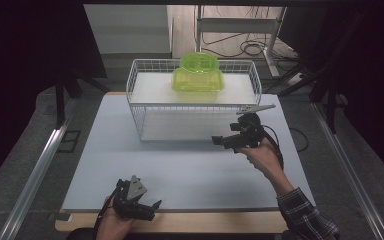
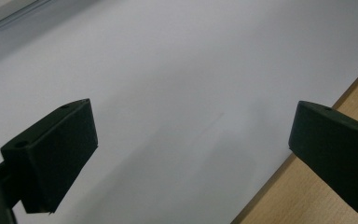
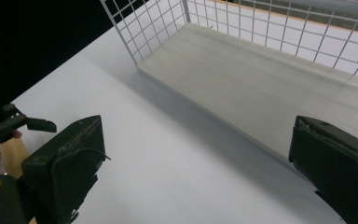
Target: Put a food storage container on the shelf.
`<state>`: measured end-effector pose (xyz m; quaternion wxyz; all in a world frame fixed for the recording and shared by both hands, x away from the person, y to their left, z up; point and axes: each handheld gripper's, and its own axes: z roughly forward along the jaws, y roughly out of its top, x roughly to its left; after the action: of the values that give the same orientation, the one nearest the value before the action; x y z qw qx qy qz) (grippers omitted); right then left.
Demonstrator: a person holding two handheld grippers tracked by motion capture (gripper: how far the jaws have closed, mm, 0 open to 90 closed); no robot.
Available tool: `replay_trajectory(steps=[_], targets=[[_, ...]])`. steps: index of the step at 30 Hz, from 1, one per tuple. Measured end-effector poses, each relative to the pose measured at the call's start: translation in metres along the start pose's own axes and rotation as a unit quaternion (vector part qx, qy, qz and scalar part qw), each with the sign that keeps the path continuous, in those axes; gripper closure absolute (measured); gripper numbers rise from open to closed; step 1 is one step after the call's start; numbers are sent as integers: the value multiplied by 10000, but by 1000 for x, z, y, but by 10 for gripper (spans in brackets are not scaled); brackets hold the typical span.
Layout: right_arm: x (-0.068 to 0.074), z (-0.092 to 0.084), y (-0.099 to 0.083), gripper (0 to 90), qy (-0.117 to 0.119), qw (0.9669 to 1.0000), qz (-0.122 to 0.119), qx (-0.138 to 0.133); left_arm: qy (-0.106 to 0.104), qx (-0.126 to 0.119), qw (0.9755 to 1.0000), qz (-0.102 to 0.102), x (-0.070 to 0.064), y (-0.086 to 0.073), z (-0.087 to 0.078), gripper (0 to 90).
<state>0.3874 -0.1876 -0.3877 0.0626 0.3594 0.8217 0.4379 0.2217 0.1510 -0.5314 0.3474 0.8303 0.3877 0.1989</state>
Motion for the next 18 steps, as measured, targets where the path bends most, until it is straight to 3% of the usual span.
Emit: replay_trajectory(steps=[10, 18], targets=[[5, 7, -17, 43, -171, 9989, -301, 326, -5, 5, 10000, 4, 0, 0, 0, 8], [6, 12, -34, 33, -189, 9985, -286, 435, -12, 10, 10000, 11, 0, 0, 0, 8]])
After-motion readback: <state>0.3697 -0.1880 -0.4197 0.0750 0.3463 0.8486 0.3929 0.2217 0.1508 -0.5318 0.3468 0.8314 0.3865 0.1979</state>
